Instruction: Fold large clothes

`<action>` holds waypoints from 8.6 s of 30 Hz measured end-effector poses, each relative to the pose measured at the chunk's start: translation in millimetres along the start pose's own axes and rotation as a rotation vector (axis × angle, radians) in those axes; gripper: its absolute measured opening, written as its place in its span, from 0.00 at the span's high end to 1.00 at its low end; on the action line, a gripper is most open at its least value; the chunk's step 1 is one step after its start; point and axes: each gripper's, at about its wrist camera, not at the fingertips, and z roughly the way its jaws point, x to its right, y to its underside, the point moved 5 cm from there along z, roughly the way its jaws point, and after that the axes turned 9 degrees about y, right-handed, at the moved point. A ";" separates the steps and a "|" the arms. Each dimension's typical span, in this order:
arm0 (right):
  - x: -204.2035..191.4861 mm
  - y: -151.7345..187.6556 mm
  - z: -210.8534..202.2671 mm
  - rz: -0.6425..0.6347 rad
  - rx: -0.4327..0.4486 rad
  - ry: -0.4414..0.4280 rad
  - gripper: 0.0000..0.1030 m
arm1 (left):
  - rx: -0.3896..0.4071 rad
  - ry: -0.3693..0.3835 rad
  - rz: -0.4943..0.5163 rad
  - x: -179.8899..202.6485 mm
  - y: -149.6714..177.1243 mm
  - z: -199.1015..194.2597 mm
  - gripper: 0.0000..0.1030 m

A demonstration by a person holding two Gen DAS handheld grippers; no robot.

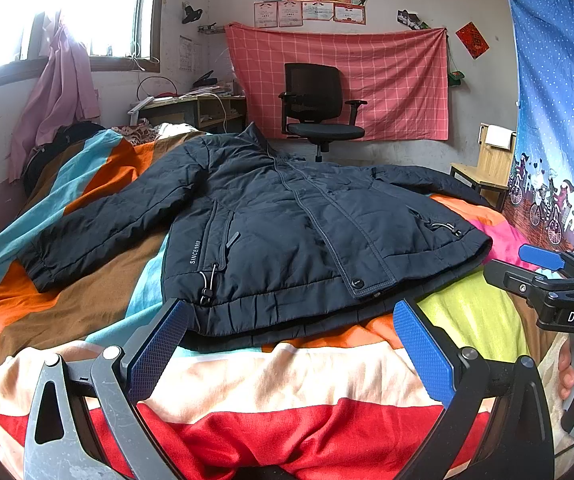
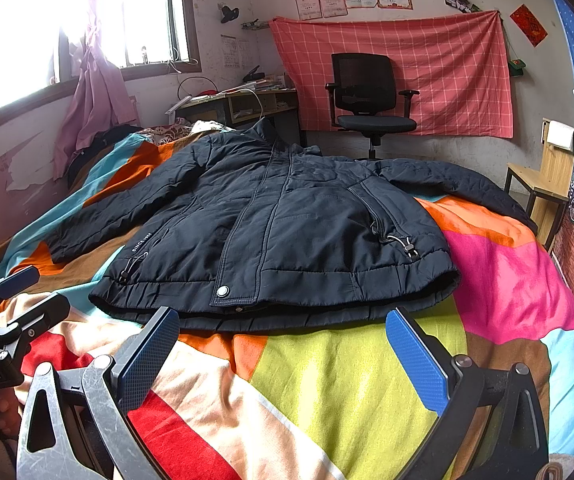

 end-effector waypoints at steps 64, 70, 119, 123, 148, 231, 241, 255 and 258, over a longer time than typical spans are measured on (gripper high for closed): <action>64.4 -91.4 44.4 0.025 0.070 0.158 0.00 | -0.308 -0.048 0.186 -9.1 -136.8 70.1 0.02; 132.1 -131.5 98.4 0.105 0.023 0.226 0.00 | -0.355 -0.079 0.159 -14.7 -176.9 125.6 0.02; 364.2 -238.0 233.7 0.631 0.081 0.525 0.94 | -0.411 0.285 -0.141 -50.7 -215.2 515.9 0.02; 289.9 -300.1 223.7 0.393 0.182 0.480 0.95 | -0.355 0.228 -0.149 -97.8 -223.9 460.5 0.02; -139.7 -206.8 329.4 -0.574 -0.022 -0.129 0.96 | -0.023 -0.081 -0.380 -297.8 -185.8 268.6 0.02; -166.2 -185.6 435.4 -0.416 -0.158 0.037 0.00 | 0.162 -0.606 -1.279 -450.8 -14.6 75.8 0.74; -144.0 -199.9 400.2 -0.256 -0.133 -0.066 0.00 | 0.295 -0.546 -0.954 -415.4 -90.4 55.5 0.93; -76.0 -221.3 349.2 -0.116 -0.087 -0.101 0.00 | 0.423 -0.126 -0.446 -292.1 -246.7 120.6 0.95; -48.5 -227.7 345.0 -0.083 -0.087 -0.075 0.00 | 0.378 -0.005 -0.412 -262.1 -268.4 159.0 0.95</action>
